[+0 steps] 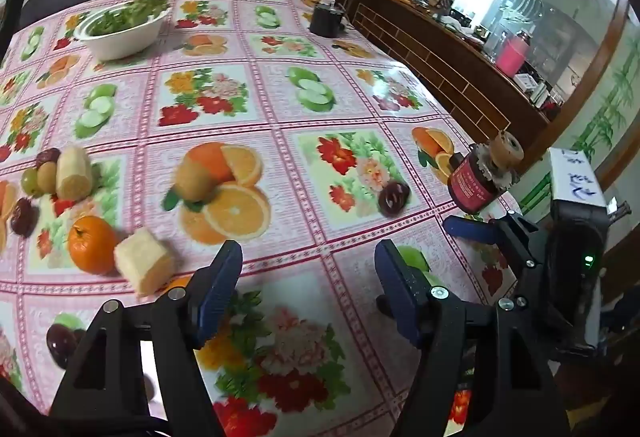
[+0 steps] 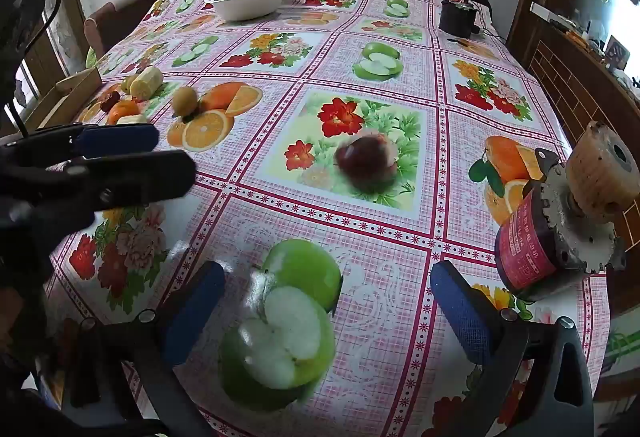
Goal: Organize fruits
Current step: 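Move left tool toward red tomato while right tool moves toward dark red plum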
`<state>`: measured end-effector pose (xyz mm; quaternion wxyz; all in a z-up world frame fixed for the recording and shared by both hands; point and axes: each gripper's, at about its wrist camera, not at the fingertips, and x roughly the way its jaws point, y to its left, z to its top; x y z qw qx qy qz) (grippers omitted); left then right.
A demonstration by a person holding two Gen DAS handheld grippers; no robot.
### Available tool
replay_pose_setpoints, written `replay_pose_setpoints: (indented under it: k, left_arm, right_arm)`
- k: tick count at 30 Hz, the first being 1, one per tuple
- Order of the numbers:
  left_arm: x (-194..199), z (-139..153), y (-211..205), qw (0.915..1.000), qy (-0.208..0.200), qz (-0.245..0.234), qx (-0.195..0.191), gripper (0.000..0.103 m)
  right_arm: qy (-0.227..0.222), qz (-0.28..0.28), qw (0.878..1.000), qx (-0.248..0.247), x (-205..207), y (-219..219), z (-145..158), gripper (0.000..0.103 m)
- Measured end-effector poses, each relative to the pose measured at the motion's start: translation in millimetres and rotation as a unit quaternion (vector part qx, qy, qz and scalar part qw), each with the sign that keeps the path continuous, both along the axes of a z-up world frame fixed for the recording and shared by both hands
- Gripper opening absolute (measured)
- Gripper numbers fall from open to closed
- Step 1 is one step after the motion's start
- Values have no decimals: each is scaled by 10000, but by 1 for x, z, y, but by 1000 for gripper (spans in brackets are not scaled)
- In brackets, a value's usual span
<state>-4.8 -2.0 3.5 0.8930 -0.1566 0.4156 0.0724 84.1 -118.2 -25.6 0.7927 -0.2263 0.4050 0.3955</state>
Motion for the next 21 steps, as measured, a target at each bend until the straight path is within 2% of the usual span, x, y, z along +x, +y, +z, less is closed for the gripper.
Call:
replay_pose_setpoints:
  k: [1, 2, 4, 7, 10, 14, 16, 18, 21]
  left_arm:
    - [-3, 3, -2, 10000, -19, 5, -8, 68]
    - [-11, 7, 5, 9996, -95, 81, -236, 68]
    - [-20, 14, 13, 9989, -73, 126, -451, 68]
    - [-44, 23, 5, 9995, -151, 214, -180, 68]
    - [-64, 29, 9, 9990, 13, 250, -358, 68]
    - [-100, 28, 17, 9967, 13, 687, -444, 68]
    - [-122, 26, 28, 9921, 8, 1147, -508, 68]
    - [-142, 23, 36, 9869, -1, 1509, -570, 68]
    - [-163, 19, 44, 9826, 151, 1793, -463, 68]
  right_arm:
    - [0, 1, 10000, 9, 0, 0, 0, 103]
    - [-1, 0, 10000, -2, 0, 0, 0, 103]
    - [5, 0, 10000, -3, 0, 0, 0, 103]
    - [4, 0, 10000, -3, 0, 0, 0, 103]
    - [-7, -51, 10000, 3, 0, 1, 0, 103]
    - [32, -238, 9997, 28, 2, -2, 1, 103]
    - [28, -678, 9976, 152, -2, -4, 7, 101]
    - [9, -1120, 9918, 611, -13, -16, 24, 101]
    - [472, -1457, 9677, 2003, -27, -46, 52, 101]
